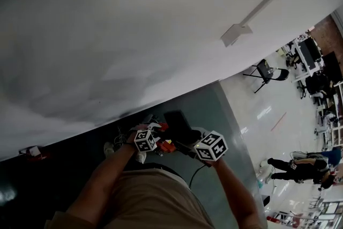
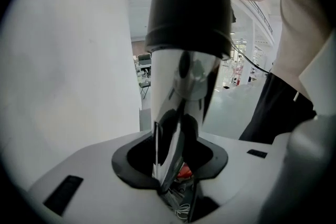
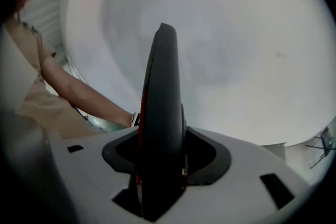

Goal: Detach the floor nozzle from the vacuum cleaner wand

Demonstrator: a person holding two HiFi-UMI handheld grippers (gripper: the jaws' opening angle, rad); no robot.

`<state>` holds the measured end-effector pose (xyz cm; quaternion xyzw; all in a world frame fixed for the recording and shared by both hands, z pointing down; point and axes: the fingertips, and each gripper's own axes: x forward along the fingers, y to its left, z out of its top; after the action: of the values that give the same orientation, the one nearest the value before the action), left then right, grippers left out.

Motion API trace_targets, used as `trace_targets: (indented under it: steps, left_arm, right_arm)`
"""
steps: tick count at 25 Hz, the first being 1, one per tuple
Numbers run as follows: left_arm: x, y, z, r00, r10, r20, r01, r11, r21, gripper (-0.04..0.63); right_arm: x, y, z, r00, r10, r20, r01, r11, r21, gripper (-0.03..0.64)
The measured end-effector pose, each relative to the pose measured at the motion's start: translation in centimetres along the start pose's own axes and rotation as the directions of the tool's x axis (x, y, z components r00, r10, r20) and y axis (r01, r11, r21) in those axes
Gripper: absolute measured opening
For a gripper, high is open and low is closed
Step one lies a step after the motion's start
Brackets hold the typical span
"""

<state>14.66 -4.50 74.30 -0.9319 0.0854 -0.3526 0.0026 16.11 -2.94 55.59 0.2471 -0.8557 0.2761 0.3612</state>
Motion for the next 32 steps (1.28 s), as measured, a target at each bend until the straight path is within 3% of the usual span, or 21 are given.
trace_targets:
  steps: [2,5,9,13,17,21,24,27,30,32]
  left_arm:
    - [0.4,0.2,0.3,1.0,0.004,0.0,-0.004,1.0,-0.013,0.135]
    - [0.4,0.4,0.0,1.0,-0.014,-0.009,0.014,1.0,0.013,0.135]
    - [-0.1,0.0,0.2,1.0,-0.008,0.004,0.008,1.0,0.003,0.135]
    - [0.2,0.1,-0.1,1.0,-0.027,0.009,0.027,1.0,0.015,0.135]
    - [0.4,0.1,0.2,1.0,-0.028,0.012,0.028,1.0,0.008,0.135]
    - [0.6,-0.2,0.0,0.999,-0.043,-0.004,0.043,0.999,0.029,0.137]
    - [0.9,-0.3,0.5,1.0,-0.029,-0.004,0.029,1.0,-0.003,0.135]
    - [0.6,-0.4,0.3,0.999,-0.044,-0.016,0.045,0.999,0.028,0.136]
    - [0.5,-0.5,0.6,0.999,-0.037,-0.001,0.037,0.999,0.014,0.135]
    - [0.8,-0.1,0.5,0.999,-0.044,-0.01,0.044,0.999,0.02,0.135]
  right_arm:
    - [-0.4,-1.3,0.1,1.0,0.001,0.01,-0.002,1.0,0.029,0.229]
    - [-0.1,0.2,0.3,0.992,-0.115,-0.046,0.113,0.993,-0.035,0.229]
    - [-0.6,-0.4,0.2,1.0,-0.014,0.02,0.014,1.0,0.027,0.227]
    - [-0.3,0.4,0.4,0.994,-0.102,-0.035,0.101,0.994,-0.033,0.227]
    - [-0.9,-0.8,0.1,0.999,-0.027,0.025,0.026,0.998,0.054,0.227]
    - [-0.7,-0.1,0.0,0.995,-0.094,-0.026,0.094,0.995,-0.022,0.227]
    - [-1.2,-0.8,-0.3,0.997,-0.075,-0.014,0.076,0.997,0.019,0.227]
    - [-1.4,0.1,-0.1,0.994,-0.107,-0.039,0.106,0.994,-0.023,0.227]
    - [-1.7,-0.9,-0.1,0.998,-0.064,-0.008,0.065,0.998,0.014,0.227]
    - [-1.6,-1.1,0.3,0.994,-0.108,-0.023,0.108,0.994,0.006,0.227]
